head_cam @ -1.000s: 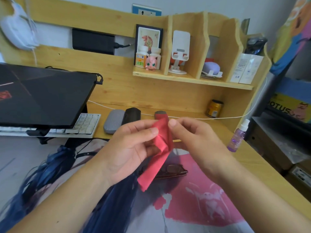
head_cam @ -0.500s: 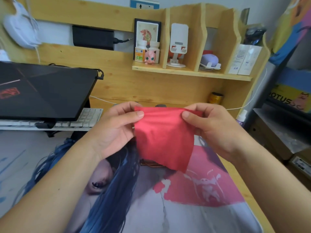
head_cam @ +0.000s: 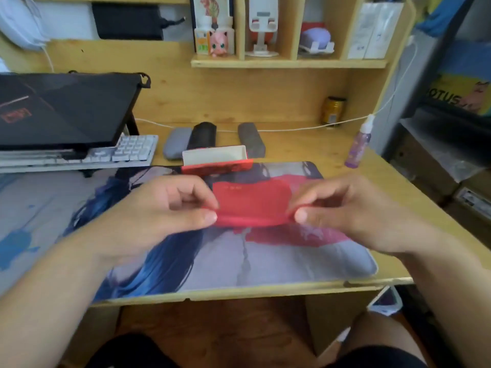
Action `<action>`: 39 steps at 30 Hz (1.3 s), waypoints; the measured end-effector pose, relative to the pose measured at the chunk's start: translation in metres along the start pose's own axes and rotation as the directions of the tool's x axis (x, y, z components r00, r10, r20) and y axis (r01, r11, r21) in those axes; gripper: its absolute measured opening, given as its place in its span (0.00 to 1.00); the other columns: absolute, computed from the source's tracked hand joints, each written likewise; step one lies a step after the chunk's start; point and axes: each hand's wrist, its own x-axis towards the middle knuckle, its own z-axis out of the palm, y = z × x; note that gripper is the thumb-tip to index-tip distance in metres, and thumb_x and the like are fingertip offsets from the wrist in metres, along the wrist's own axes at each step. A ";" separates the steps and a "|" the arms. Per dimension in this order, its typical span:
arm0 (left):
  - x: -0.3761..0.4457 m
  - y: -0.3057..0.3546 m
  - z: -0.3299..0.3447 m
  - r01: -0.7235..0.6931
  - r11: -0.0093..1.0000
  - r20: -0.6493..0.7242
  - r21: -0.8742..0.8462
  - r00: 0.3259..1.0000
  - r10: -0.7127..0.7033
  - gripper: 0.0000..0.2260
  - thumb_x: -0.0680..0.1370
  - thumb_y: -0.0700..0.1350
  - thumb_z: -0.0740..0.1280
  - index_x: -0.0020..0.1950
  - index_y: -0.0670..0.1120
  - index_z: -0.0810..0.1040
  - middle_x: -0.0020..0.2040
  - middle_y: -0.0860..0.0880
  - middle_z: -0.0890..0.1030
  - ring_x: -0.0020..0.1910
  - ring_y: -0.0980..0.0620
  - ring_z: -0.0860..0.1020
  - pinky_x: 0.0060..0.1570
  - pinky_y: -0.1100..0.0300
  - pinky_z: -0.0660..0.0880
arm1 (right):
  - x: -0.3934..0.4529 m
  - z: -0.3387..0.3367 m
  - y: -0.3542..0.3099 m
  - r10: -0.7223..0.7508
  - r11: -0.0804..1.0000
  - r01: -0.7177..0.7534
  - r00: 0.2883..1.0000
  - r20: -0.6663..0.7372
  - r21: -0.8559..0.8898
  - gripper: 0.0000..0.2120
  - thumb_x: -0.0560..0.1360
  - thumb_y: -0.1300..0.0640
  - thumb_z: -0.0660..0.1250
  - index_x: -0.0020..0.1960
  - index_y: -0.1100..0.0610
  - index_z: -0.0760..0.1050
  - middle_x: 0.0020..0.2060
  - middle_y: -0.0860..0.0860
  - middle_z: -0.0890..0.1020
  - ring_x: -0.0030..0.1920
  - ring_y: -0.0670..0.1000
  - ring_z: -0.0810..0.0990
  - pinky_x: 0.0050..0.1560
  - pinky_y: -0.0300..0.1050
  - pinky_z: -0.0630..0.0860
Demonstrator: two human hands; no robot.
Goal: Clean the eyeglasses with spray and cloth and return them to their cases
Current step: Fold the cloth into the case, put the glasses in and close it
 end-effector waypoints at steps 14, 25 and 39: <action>-0.001 -0.009 0.031 0.292 0.875 -0.177 0.385 0.954 -0.241 0.08 0.79 0.48 0.70 0.41 0.49 0.82 0.36 0.50 0.83 0.32 0.58 0.77 0.39 0.59 0.72 | -0.002 0.013 0.031 0.271 0.959 -0.275 0.960 -0.071 -0.062 0.06 0.77 0.60 0.71 0.44 0.61 0.85 0.35 0.55 0.79 0.36 0.46 0.76 0.42 0.36 0.74; 0.028 -0.034 0.033 0.371 0.691 -0.282 0.621 0.928 -0.245 0.10 0.77 0.49 0.70 0.37 0.47 0.79 0.34 0.52 0.80 0.37 0.53 0.79 0.40 0.55 0.74 | 0.040 0.024 0.045 0.299 0.766 -0.393 0.918 -0.260 -0.508 0.07 0.76 0.53 0.72 0.39 0.49 0.80 0.32 0.42 0.80 0.32 0.38 0.75 0.35 0.36 0.68; 0.002 -0.024 0.039 -0.071 0.667 0.141 0.742 0.989 -0.051 0.13 0.72 0.63 0.71 0.48 0.59 0.73 0.49 0.62 0.73 0.53 0.63 0.70 0.50 0.67 0.67 | 0.013 0.019 0.031 0.245 0.866 -0.131 0.952 0.182 -0.482 0.14 0.70 0.47 0.78 0.49 0.46 0.75 0.44 0.37 0.73 0.45 0.40 0.73 0.45 0.33 0.68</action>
